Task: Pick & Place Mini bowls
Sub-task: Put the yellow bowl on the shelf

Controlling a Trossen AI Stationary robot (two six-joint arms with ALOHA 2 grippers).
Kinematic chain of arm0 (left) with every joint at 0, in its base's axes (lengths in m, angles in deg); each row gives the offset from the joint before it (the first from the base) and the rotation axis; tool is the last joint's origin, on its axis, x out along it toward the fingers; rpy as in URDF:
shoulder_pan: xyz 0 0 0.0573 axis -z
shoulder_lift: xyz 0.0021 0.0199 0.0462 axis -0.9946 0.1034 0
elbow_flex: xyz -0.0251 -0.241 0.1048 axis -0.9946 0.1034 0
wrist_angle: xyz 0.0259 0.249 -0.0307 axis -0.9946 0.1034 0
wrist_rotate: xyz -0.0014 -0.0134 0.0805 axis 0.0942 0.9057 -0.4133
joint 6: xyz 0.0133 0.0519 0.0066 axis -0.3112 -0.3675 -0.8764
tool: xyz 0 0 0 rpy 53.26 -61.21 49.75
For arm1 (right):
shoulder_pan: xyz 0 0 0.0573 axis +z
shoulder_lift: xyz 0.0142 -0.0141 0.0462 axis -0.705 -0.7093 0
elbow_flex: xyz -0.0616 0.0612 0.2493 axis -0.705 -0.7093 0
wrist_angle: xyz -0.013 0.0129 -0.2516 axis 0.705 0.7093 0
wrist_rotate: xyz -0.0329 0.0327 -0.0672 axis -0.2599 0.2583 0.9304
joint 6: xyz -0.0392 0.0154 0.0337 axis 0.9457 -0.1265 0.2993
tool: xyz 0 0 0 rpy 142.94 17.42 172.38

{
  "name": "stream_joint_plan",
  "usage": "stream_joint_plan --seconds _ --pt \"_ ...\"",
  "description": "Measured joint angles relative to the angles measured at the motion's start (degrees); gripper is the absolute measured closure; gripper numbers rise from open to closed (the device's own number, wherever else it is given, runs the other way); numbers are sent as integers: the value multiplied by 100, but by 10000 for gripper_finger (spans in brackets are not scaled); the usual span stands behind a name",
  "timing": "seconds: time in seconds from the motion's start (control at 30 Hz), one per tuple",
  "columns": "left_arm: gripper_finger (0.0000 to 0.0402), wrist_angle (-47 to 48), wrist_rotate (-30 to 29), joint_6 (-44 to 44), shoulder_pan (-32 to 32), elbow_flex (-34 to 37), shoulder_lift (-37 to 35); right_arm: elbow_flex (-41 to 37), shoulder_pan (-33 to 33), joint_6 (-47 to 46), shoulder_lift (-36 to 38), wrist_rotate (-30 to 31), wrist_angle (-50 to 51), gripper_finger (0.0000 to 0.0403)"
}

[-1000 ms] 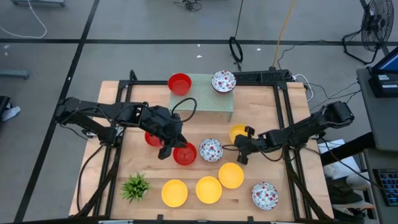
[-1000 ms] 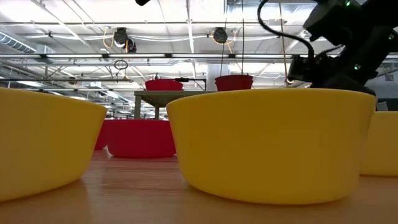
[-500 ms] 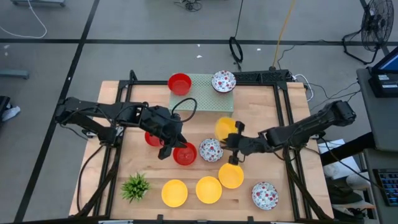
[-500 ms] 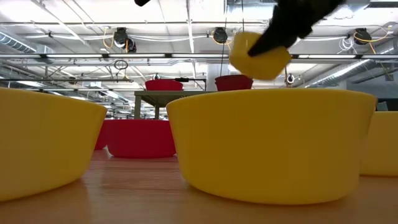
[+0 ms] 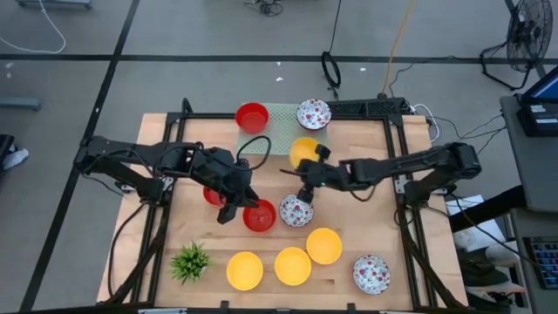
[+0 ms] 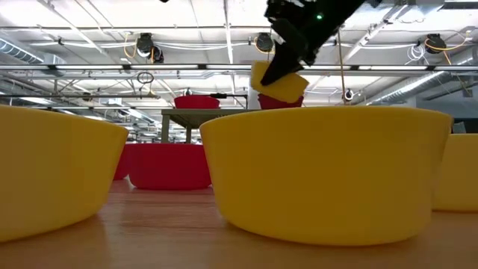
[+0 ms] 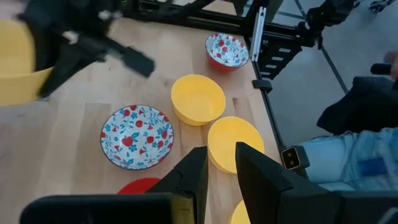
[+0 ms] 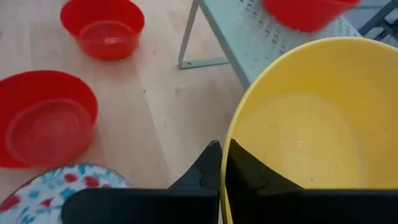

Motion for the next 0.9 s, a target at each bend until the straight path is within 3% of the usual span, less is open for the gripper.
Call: stream_joint_plan --seconds 0.4,0.6,0.9 --pt "314 79 -23 88 54 2 -120 1398 -546 685 -1029 -202 598 403" --pt "314 90 -23 95 63 2 -116 1478 -820 786 -1179 -203 677 400" --pt "314 -31 -23 67 63 2 -116 1481 -980 819 -1184 -665 465 398"
